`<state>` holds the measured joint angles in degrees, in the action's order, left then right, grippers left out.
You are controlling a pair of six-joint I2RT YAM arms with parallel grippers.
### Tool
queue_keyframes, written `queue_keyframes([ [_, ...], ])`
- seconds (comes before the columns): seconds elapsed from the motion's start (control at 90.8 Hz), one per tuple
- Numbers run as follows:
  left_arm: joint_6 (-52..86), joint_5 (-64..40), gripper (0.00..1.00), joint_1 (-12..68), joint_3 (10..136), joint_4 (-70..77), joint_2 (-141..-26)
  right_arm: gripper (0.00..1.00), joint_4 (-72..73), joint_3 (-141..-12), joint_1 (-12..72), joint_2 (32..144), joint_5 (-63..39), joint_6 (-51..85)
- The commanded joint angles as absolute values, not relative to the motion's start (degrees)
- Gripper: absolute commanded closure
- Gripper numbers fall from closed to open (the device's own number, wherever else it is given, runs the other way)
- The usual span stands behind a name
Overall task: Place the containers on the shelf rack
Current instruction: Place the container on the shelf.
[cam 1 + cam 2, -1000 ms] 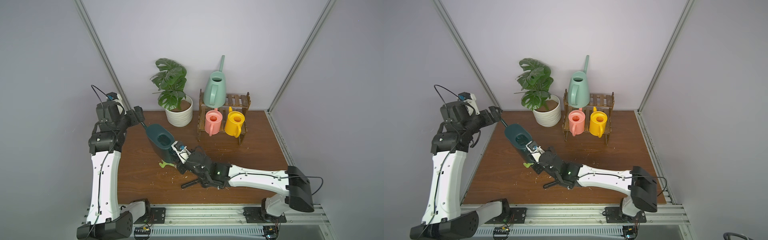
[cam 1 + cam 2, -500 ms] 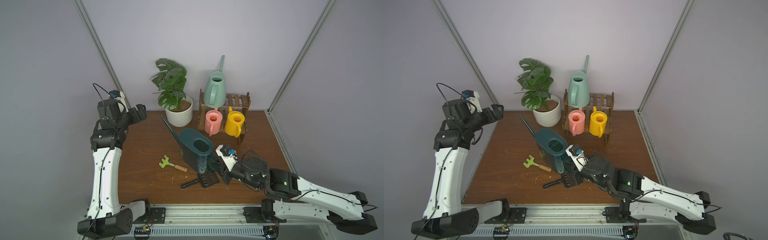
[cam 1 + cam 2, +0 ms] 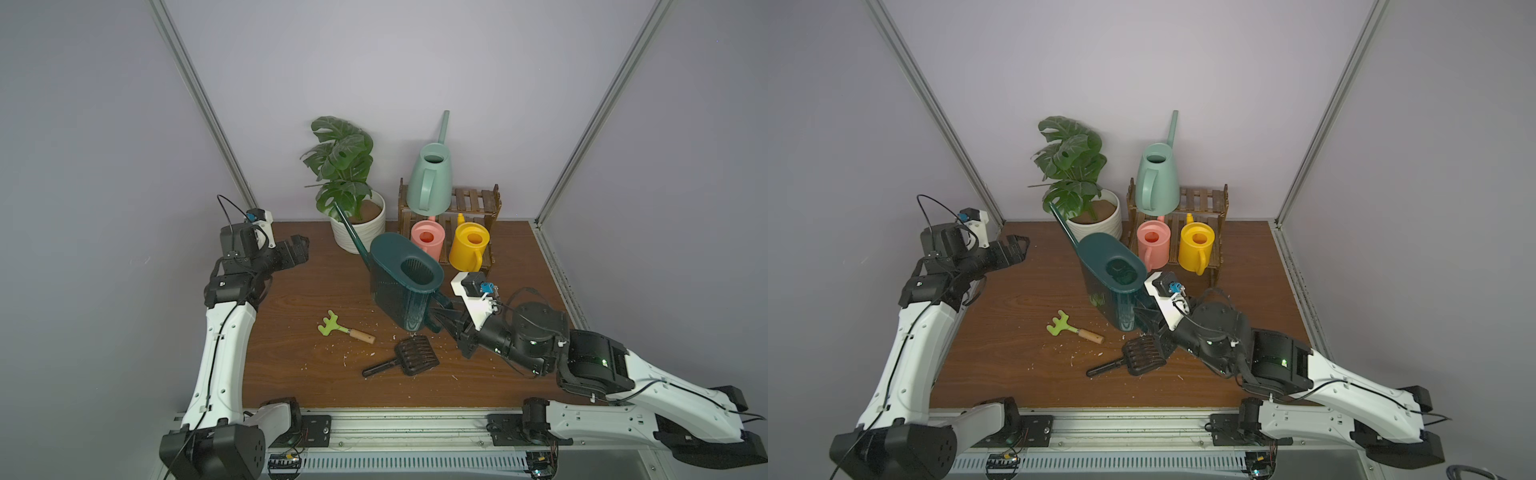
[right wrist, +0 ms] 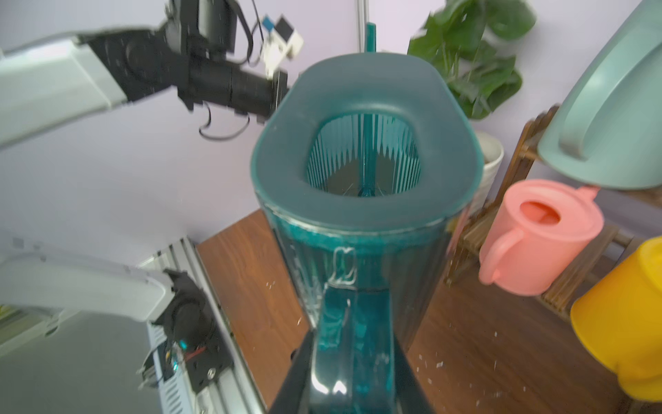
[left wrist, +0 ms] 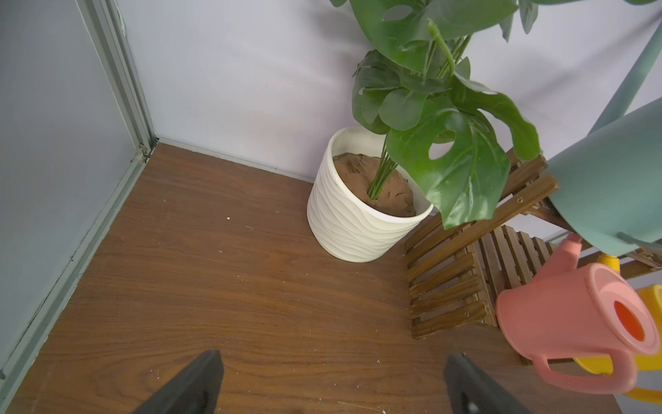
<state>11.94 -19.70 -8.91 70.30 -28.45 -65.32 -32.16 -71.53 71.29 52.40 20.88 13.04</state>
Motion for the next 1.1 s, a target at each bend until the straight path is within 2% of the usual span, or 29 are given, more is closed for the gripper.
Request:
queue_keyframes([
  [0.0, 11.0, -22.09, 0.01, -8.34, 69.43, -25.4, -63.92, 1.0, -19.05, -76.83, 71.47, 55.42, 27.04, 8.49],
  [0.088, 10.19, -22.05, 0.01, -5.98, 68.27, -25.14, -63.93, 1.0, -13.98, -80.71, 71.46, 59.1, 31.45, 5.35],
  [0.253, 9.57, -20.01, 0.01, 4.64, 65.07, -22.02, -64.88, 1.0, -8.8, -91.15, 69.72, 68.55, 38.53, -1.16],
  [0.363, 9.63, -16.23, 0.01, 12.64, 63.23, -18.75, -65.68, 1.0, -8.48, -98.57, 66.24, 74.06, 38.24, -3.63],
  [0.55, 10.84, -14.39, 0.01, 19.84, 61.11, -11.32, -66.62, 1.0, -9.1, -109.25, 59.64, 80.83, 37.57, -6.91],
  [0.859, 9.3, -12.88, 0.01, 24.34, 61.73, -6.81, -70.43, 1.0, -15.03, -121.53, 44.8, 86.15, 37.12, -3.66],
  [1.09, 9.02, -12.12, 0.01, 24.81, 61.93, -5.11, -71.92, 1.0, -23.59, -120.68, 34.48, 86.09, 38.63, 2.89],
])
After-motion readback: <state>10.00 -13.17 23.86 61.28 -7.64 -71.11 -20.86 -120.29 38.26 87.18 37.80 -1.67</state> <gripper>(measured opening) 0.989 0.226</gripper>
